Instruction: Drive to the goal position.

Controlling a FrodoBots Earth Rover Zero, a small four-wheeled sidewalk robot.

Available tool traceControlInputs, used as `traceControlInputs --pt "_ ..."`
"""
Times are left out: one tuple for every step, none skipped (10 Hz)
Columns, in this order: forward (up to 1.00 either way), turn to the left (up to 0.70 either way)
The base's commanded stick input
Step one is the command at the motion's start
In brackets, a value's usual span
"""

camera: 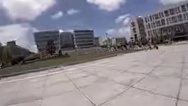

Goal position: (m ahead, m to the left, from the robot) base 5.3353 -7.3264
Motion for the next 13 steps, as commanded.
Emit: traceControlInputs --pt "0.0 -0.65" --pt "0.0 -0.65" --pt "0.0 -0.64" --pt "0.0 -0.65" --pt "0.0 -0.65" --pt "0.0 -0.65" --pt "0.0 -0.65" --pt "0.0 -0.65" --pt "0.0 -0.66" --pt "0.0 -0.67" --pt "0.0 -0.67" --pt "0.73 -0.38" --pt "1.0 -0.1"
